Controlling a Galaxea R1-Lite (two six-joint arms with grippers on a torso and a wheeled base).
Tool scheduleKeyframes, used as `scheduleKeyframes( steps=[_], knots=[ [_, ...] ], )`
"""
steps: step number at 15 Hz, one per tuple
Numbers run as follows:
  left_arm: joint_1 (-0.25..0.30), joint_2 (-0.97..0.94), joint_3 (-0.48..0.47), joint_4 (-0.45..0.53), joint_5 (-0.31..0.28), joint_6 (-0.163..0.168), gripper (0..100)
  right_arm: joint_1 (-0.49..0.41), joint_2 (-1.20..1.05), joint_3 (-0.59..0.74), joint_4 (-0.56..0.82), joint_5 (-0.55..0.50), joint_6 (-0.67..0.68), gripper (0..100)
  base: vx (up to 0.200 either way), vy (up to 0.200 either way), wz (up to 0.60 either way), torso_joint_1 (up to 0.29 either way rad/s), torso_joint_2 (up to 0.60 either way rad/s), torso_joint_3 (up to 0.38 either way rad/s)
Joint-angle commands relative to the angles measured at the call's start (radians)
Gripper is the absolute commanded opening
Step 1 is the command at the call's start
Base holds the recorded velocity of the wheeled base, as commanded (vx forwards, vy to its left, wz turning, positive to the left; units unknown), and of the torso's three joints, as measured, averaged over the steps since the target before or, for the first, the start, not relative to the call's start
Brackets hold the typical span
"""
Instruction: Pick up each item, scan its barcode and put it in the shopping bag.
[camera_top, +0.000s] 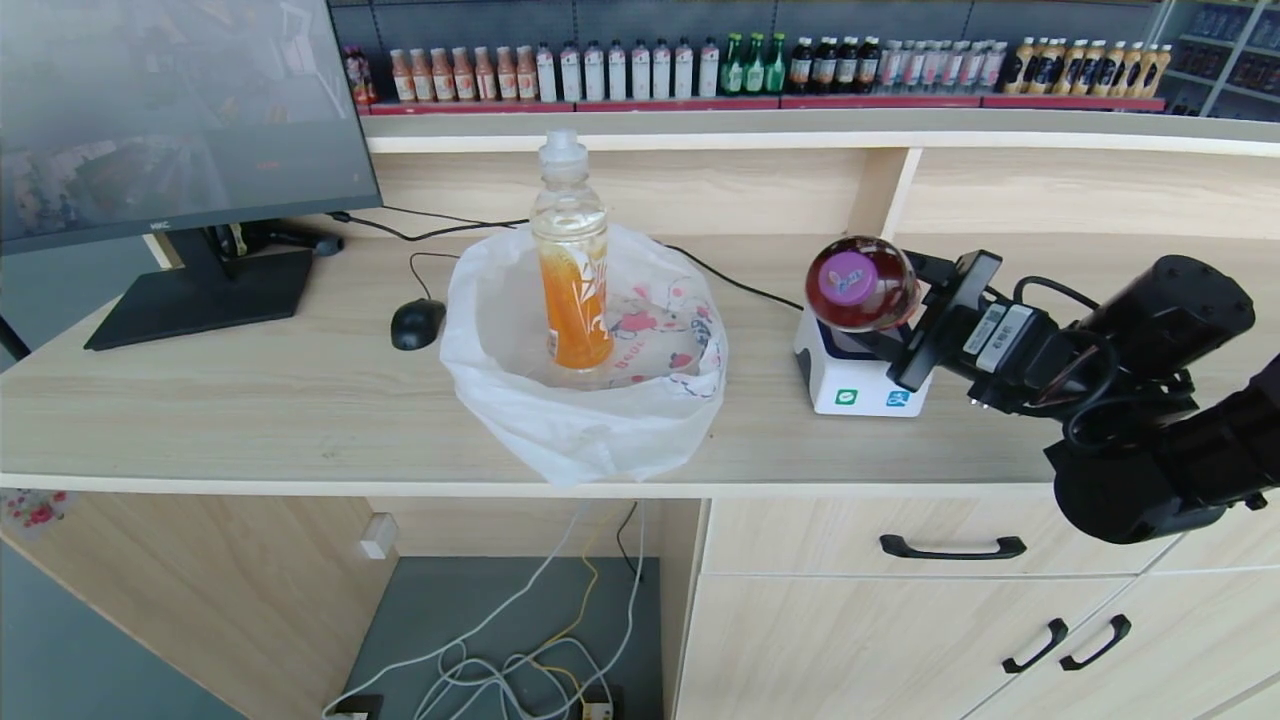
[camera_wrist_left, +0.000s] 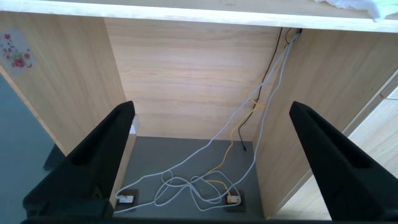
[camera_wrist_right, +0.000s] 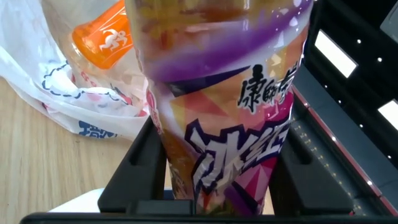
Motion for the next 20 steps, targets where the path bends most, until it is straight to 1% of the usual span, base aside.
scheduleKeyframes(
  steps=[1, 5, 9, 11, 12, 13, 14, 15, 16, 17, 18, 20],
  knots=[
    [0.0, 0.0, 0.0, 0.0, 0.0, 0.0, 100, 0.003, 0.002, 0.002, -0.001, 0.001, -0.001, 0, 0.0, 0.0, 0.0, 0.0, 0.0, 0.0],
    [0.0, 0.0, 0.0, 0.0, 0.0, 0.0, 100, 0.015, 0.004, 0.011, -0.001, -0.014, -0.001, 0, 0.0, 0.0, 0.0, 0.0, 0.0, 0.0],
    [0.0, 0.0, 0.0, 0.0, 0.0, 0.0, 100, 0.049, -0.001, 0.011, -0.001, -0.068, 0.014, 0, 0.0, 0.0, 0.0, 0.0, 0.0, 0.0],
    [0.0, 0.0, 0.0, 0.0, 0.0, 0.0, 100, 0.083, -0.019, 0.013, -0.001, -0.117, 0.043, 0, 0.0, 0.0, 0.0, 0.0, 0.0, 0.0],
    [0.0, 0.0, 0.0, 0.0, 0.0, 0.0, 100, 0.099, -0.03, 0.005, -0.001, -0.155, 0.068, 0, 0.0, 0.0, 0.0, 0.0, 0.0, 0.0],
    [0.0, 0.0, 0.0, 0.0, 0.0, 0.0, 100, 0.122, -0.045, 0.005, -0.001, -0.221, 0.101, 0, 0.0, 0.0, 0.0, 0.0, 0.0, 0.0],
    [0.0, 0.0, 0.002, 0.0, 0.0, -0.001, 100, 0.175, -0.067, 0.022, -0.001, -0.33, 0.132, 0, 0.0, 0.0, 0.0, 0.0, 0.0, 0.0],
    [0.0, 0.0, 0.0, 0.0, 0.0, -0.001, 100, 0.208, -0.078, 0.034, -0.001, -0.369, 0.149, 0, 0.0, 0.0, 0.0, 0.0, 0.0, 0.0],
    [0.0, 0.0, 0.0, 0.0, 0.0, 0.0, 100, 0.268, -0.072, 0.034, -0.001, -0.41, 0.181, 0, 0.0, 0.0, 0.0, 0.0, 0.0, 0.0],
    [0.0, 0.0, 0.0, 0.0, 0.0, 0.0, 100, 0.3, -0.072, 0.032, -0.001, -0.439, 0.204, 0, 0.0, 0.0, 0.0, 0.0, 0.0, 0.0],
    [0.0, 0.0, 0.0, 0.0, 0.0, 0.0, 100, 0.316, -0.075, 0.037, -0.001, -0.474, 0.23, 0, 0.0, 0.0, 0.0, 0.0, 0.0, 0.0],
    [0.0, 0.0, 0.002, 0.0, 0.0, 0.0, 100, 0.359, -0.087, 0.026, -0.001, -0.593, 0.329, 0, 0.0, 0.0, 0.0, 0.0, 0.0, 0.0]
  ],
)
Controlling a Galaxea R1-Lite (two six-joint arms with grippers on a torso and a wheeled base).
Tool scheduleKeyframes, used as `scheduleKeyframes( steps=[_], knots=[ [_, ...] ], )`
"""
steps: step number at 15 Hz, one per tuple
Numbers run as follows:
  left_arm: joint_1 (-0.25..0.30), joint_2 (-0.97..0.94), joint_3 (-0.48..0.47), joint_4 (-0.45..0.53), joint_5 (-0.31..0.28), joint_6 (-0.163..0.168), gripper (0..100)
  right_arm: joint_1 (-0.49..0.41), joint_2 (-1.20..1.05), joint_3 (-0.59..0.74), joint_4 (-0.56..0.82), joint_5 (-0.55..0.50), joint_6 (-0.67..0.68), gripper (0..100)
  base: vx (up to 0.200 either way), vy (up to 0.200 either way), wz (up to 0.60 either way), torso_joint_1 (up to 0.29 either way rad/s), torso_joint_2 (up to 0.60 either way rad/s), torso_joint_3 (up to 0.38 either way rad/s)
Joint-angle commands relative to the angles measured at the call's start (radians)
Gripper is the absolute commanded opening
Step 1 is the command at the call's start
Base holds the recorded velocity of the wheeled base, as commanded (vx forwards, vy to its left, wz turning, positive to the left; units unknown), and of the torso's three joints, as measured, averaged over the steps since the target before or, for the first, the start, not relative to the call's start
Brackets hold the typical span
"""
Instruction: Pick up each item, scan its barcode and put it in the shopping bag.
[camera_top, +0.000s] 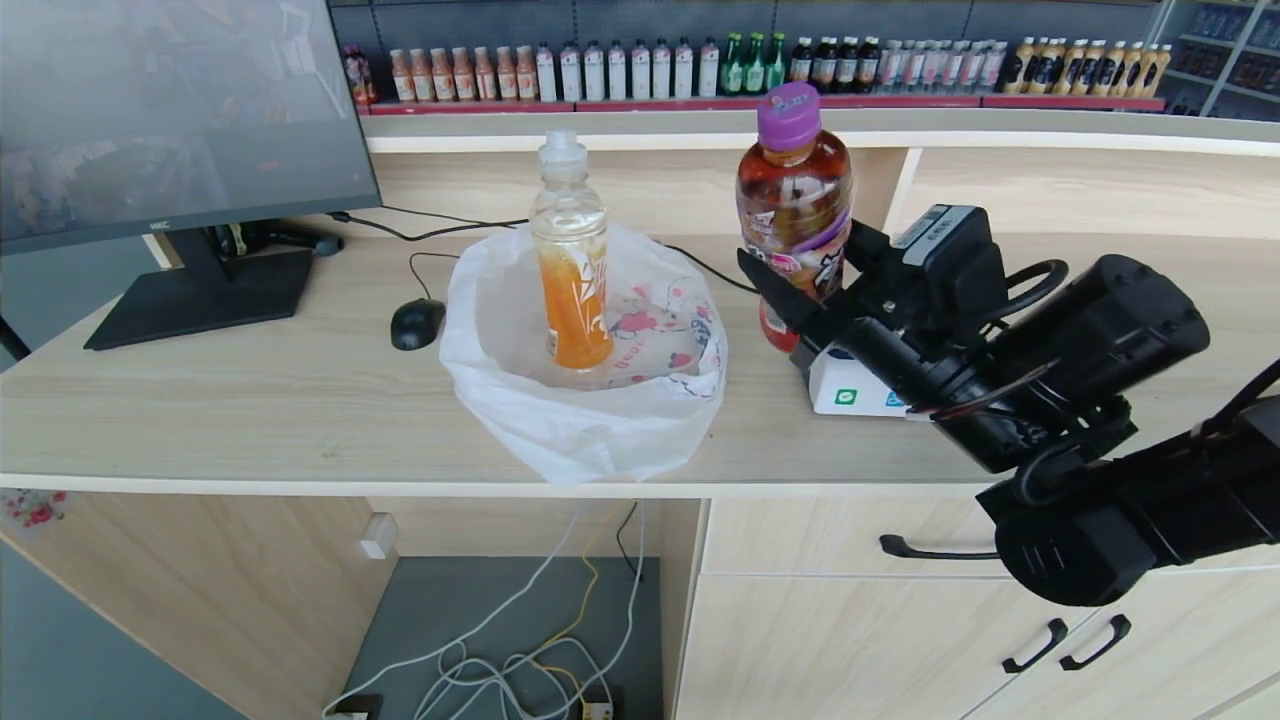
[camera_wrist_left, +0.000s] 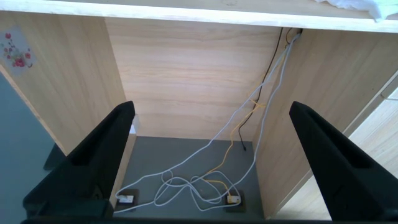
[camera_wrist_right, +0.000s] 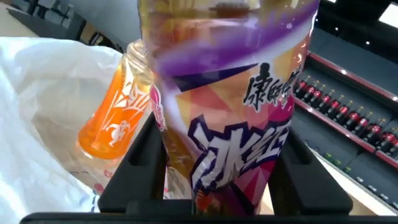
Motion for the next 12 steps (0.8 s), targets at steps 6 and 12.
scheduleKeyframes(
  steps=[6, 12],
  knots=[
    [0.0, 0.0, 0.0, 0.0, 0.0, -0.001, 100, 0.155, -0.022, -0.006, -0.003, -0.294, 0.242, 0, 0.0, 0.0, 0.0, 0.0, 0.0, 0.0],
    [0.0, 0.0, 0.0, 0.0, 0.0, -0.001, 100, 0.222, 0.004, -0.023, -0.003, -0.541, 0.38, 0, 0.0, 0.0, 0.0, 0.0, 0.0, 0.0]
  ],
)
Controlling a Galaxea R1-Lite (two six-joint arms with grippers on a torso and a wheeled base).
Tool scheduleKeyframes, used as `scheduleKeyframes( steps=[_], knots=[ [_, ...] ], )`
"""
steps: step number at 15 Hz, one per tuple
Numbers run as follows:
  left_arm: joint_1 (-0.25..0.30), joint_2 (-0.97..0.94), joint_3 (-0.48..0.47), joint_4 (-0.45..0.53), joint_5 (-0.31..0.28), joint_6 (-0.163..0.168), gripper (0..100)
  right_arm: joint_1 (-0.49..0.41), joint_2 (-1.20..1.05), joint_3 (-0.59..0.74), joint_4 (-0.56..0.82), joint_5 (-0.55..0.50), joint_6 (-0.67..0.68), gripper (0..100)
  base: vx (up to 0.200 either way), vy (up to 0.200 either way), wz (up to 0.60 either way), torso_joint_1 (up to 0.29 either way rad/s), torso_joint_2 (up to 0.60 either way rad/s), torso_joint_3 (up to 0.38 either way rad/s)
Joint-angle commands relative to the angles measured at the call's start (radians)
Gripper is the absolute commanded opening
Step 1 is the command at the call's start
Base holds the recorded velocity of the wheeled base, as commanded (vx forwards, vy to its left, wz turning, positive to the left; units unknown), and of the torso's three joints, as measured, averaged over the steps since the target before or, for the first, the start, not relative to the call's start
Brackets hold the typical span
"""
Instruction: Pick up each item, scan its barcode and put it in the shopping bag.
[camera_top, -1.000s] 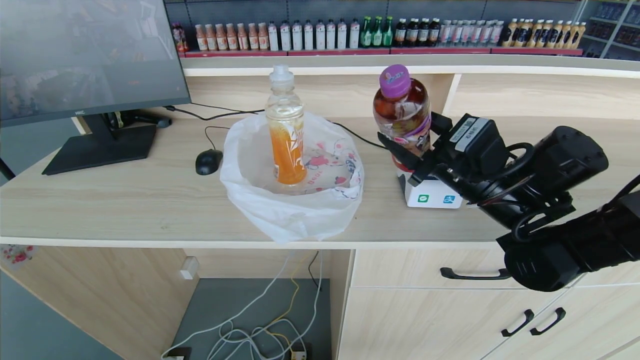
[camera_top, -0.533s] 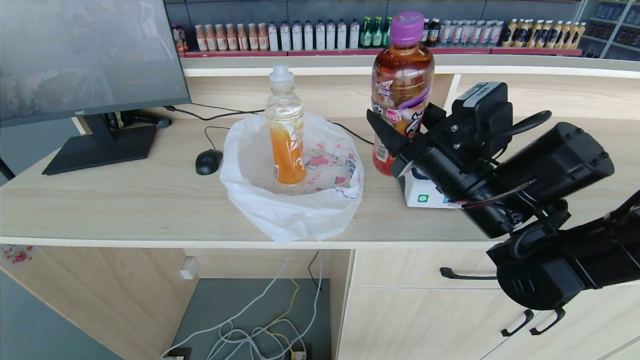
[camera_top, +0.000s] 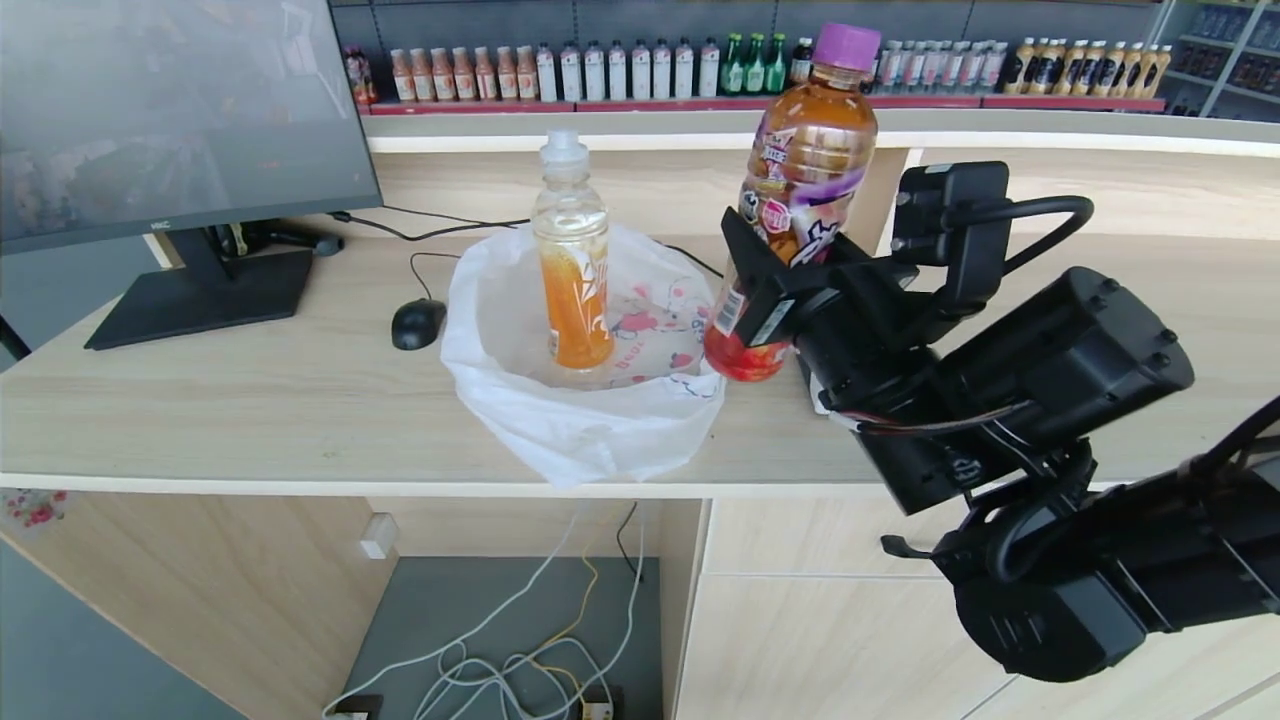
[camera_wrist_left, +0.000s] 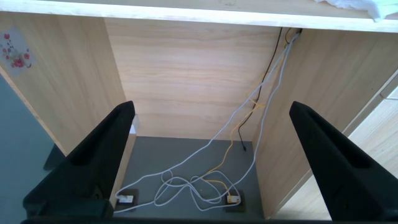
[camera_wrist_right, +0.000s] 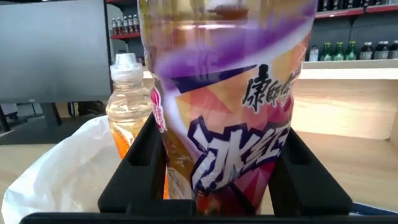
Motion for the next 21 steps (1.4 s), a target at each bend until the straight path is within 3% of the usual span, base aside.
scheduleKeyframes(
  steps=[1, 5, 16, 18, 21],
  knots=[
    [0.0, 0.0, 0.0, 0.0, 0.0, 0.0, 100, 0.006, 0.027, -0.009, -0.001, -0.001, 0.018, 0, 0.0, 0.0, 0.0, 0.0, 0.0, 0.0],
    [0.0, 0.0, 0.0, 0.0, 0.0, 0.001, 100, 0.006, 0.101, -0.105, -0.001, 0.005, 0.035, 0, 0.0, 0.0, 0.0, 0.0, 0.0, 0.0],
    [0.0, 0.0, 0.0, 0.0, 0.0, -0.011, 100, -0.001, 0.09, -0.108, -0.001, 0.007, 0.063, 0, 0.0, 0.0, 0.0, 0.0, 0.0, 0.0],
    [0.0, 0.0, 0.0, -0.002, 0.002, -0.028, 100, -0.003, 0.091, -0.112, -0.001, 0.002, 0.063, 0, 0.0, 0.2, 0.0, -0.002, 0.0, 0.002],
    [0.0, 0.0, 0.0, -0.002, 0.002, -0.028, 100, -0.004, 0.093, -0.1, -0.001, 0.001, 0.064, 0, 0.0, 0.2, 0.0, 0.004, 0.0, 0.004]
  ],
)
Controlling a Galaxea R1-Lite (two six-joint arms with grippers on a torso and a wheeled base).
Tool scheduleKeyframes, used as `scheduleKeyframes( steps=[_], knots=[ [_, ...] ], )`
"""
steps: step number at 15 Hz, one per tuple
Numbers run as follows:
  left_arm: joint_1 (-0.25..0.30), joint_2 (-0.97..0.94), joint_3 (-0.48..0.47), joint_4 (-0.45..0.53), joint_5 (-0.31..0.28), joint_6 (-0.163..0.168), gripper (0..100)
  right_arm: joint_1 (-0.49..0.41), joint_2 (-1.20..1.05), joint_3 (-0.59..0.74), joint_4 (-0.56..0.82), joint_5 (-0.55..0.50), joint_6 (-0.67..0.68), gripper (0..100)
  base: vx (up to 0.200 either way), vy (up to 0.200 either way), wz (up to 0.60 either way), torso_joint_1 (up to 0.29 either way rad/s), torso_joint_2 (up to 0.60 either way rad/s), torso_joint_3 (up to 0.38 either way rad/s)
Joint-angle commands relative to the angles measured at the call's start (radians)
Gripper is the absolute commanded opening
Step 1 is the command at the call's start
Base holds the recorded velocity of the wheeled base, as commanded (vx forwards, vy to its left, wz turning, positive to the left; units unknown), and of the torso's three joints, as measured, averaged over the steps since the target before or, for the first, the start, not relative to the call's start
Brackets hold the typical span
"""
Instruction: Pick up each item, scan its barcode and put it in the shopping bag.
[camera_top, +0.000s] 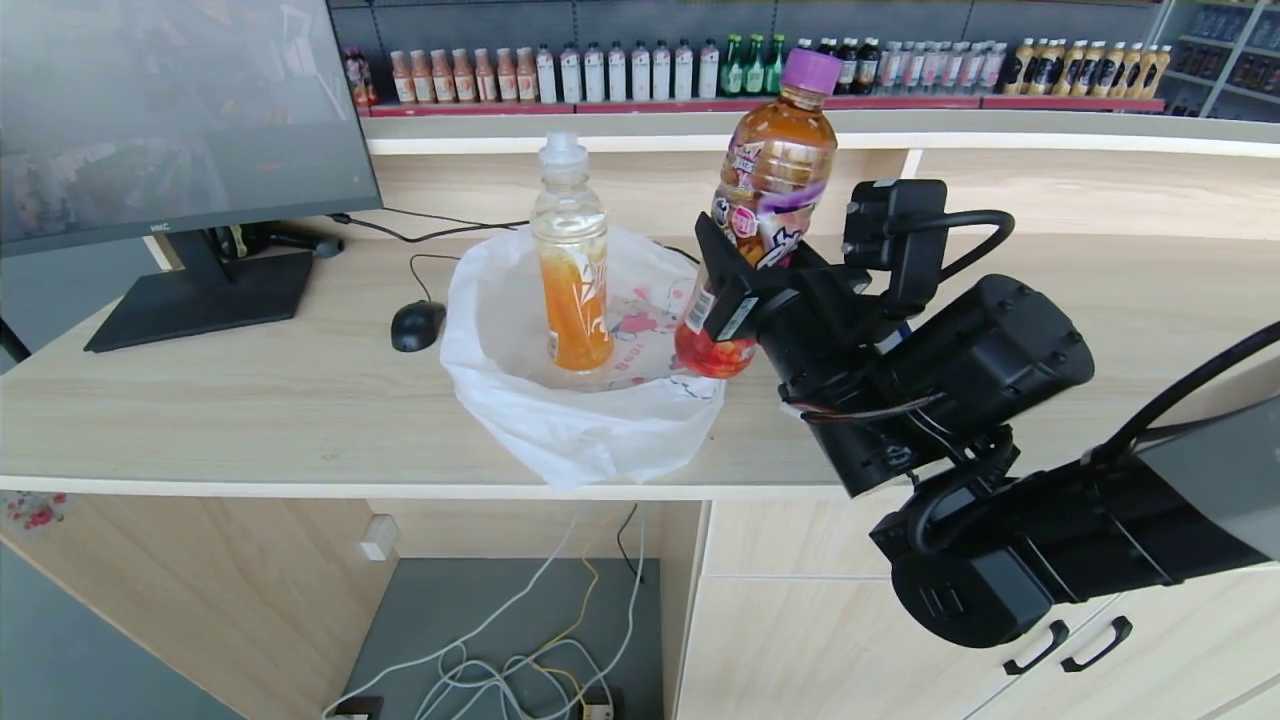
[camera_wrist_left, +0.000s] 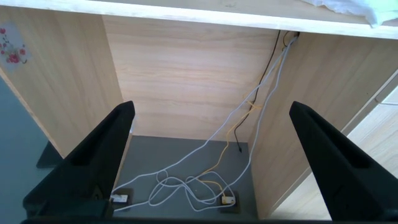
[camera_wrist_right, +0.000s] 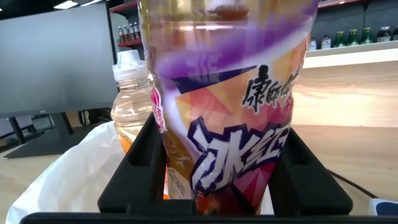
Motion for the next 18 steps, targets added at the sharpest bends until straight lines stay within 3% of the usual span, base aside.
scheduleKeyframes(
  steps=[1, 4, 18],
  knots=[
    [0.0, 0.0, 0.0, 0.0, 0.001, 0.0, 100, -0.001, -0.002, 0.002, -0.001, 0.0, 0.0, 0, 0.0, 0.2, 0.0, -0.002, -0.02, 0.002],
    [0.0, 0.0, 0.0, 0.0, 0.001, 0.0, 100, -0.001, -0.005, 0.001, -0.001, 0.0, 0.003, 0, 0.0, 0.2, 0.0, 0.006, 0.01, 0.002],
    [0.0, 0.0, 0.0, 0.0, 0.001, 0.003, 100, -0.104, -0.002, 0.005, -0.001, 0.006, -0.025, 0, 0.0, 0.0, 0.0, 0.0, 0.0, 0.0]
  ],
)
